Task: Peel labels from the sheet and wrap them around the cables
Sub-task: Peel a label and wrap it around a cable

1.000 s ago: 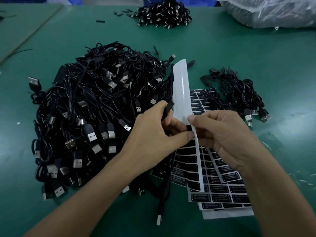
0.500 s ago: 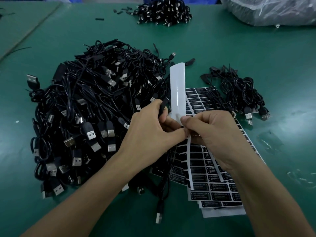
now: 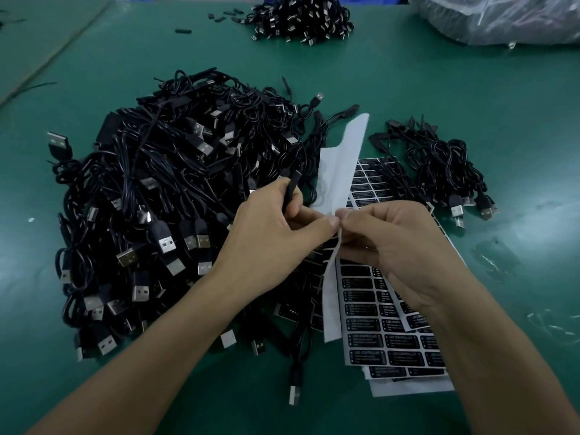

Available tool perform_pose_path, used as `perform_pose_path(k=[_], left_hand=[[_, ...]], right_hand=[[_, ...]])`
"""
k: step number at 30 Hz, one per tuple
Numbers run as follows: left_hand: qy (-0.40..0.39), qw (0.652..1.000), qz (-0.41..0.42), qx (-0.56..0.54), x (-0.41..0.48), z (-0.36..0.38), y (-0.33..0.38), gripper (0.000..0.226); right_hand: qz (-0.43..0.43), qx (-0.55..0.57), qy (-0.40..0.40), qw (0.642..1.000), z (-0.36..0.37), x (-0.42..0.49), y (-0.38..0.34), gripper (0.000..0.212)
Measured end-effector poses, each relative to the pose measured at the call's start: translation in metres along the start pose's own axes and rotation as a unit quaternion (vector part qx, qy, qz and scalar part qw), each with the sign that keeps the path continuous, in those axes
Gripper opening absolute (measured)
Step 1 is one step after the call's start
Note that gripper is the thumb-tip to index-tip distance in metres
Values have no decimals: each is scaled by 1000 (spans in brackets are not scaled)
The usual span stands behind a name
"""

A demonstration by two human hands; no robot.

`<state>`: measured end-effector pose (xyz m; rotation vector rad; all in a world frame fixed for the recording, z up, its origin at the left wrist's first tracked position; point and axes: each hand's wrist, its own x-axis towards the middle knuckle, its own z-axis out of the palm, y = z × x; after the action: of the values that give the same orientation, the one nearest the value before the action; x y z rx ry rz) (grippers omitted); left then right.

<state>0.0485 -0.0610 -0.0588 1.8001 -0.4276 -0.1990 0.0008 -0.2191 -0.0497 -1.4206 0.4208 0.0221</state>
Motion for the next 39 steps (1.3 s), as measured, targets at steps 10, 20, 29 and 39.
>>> perform_pose_path(k=[10,20,29,39], left_hand=[[7,1000,-16,5,1,0,-1,43],[5,979,-85,-184,8,-14,5,48],[1,973,-103,-205,7,-12,8,49],[55,990,-52,-117,3,-4,3,46]], right_hand=[[9,-3,-19,1000,-1,0,-1,21],[-38,-285,76,955,-51,7,-10,23],[-93,-468,107,873,-45,3,-6,30],[-163,-181,37,969,-1,-4,1,19]])
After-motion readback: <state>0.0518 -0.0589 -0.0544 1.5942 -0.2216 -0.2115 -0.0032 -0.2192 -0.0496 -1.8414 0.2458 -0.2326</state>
